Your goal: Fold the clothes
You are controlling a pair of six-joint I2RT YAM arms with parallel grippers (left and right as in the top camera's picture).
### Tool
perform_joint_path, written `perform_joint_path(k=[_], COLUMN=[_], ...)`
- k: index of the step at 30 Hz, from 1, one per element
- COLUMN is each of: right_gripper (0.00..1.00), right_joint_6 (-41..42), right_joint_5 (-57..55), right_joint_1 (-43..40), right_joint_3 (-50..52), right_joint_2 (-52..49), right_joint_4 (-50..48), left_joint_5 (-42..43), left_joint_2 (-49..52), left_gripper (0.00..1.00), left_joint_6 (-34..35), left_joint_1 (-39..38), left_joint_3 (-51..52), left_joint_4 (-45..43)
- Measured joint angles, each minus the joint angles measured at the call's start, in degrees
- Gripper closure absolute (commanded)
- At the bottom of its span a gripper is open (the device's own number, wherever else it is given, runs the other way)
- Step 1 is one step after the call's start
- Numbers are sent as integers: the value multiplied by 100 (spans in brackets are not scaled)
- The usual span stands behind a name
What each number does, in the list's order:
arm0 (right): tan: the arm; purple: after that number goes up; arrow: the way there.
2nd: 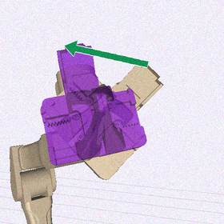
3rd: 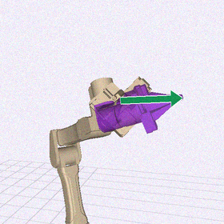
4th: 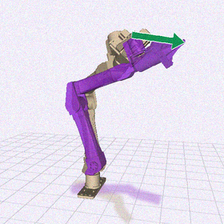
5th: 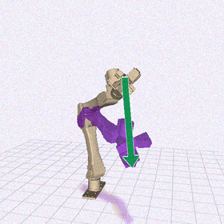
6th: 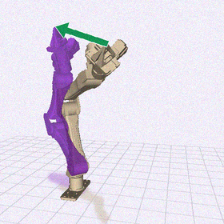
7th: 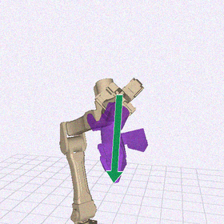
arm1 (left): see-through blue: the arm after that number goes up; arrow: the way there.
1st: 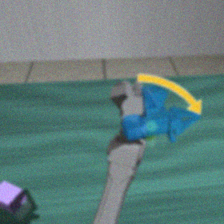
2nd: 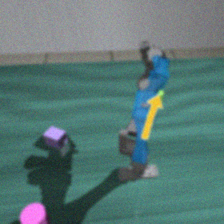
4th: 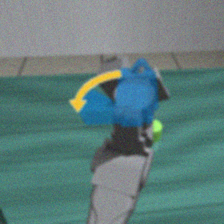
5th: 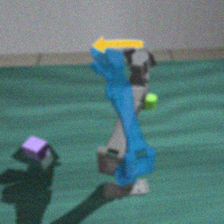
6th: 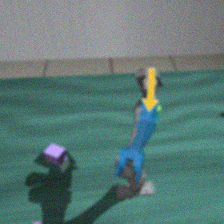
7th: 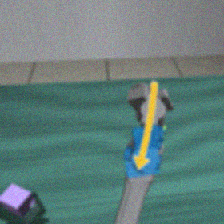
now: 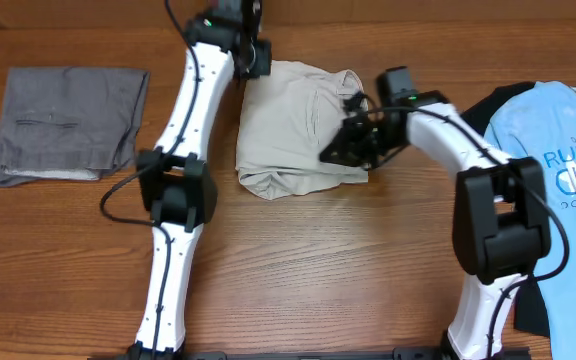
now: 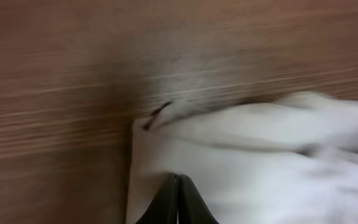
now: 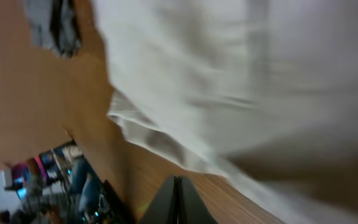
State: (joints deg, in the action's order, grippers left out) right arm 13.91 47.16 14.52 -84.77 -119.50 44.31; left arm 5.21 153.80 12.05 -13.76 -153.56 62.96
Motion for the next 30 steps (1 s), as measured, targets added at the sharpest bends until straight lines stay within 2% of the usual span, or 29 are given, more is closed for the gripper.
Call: perform_joint_path(k=[3, 11, 20, 30], right_gripper=[96, 96, 96, 96], right_joint_6=[295, 1443, 1950, 2046], right_joint_5=[-157, -1318, -2009, -2218], right_joint_1=[439, 1377, 1469, 1504], right_joint_3=[-2, -4, -7, -9], right_joint_2=[0, -2, -4, -125], right_joint_4=[-413, -1119, -2173, -2208], left_joint_5=[-15, -15, -15, -15], left_joint_2=[291, 308, 308, 308], left_gripper=[96, 96, 96, 96], left_joint_6=[4, 4, 4, 4], left_joint_1=[7, 31, 31, 31], left_joint_3=[26, 15, 13, 13], left_joint_4=[-177, -258, -170, -149])
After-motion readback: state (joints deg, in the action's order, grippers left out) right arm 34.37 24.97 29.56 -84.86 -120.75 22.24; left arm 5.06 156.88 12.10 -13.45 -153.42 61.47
